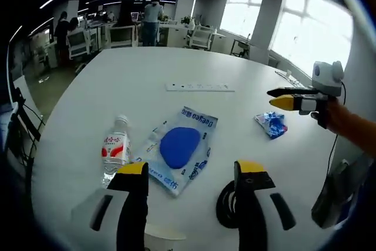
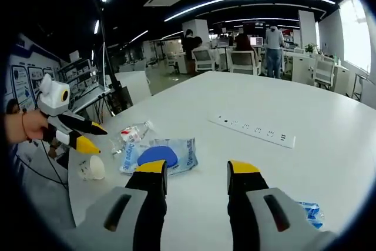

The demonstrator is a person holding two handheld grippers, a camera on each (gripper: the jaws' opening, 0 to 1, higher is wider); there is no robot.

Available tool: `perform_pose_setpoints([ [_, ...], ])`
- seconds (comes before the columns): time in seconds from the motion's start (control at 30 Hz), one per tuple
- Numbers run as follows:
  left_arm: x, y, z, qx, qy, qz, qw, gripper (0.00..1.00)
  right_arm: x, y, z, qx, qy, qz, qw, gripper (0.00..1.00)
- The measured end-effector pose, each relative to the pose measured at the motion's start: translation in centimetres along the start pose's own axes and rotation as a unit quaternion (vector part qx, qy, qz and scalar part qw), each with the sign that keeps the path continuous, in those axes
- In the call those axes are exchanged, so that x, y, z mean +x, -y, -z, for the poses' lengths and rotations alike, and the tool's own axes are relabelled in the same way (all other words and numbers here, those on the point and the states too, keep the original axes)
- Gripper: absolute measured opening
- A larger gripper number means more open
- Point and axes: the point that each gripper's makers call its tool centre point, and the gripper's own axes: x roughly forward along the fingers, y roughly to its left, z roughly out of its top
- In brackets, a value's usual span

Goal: Arrange the tabletop items into an orderly group along one side of the table until the central work area is clear of visible clutter.

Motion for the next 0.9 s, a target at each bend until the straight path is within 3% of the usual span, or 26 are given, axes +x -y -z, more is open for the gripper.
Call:
perform_pose_setpoints([
  [0.9,3.1,-2.4,2.5,-0.057,-0.034,-0.036,0.9971,0.50,7.0,-0.5,1.8,-0.008,-0.037,-0.052,0.9979,0.37],
])
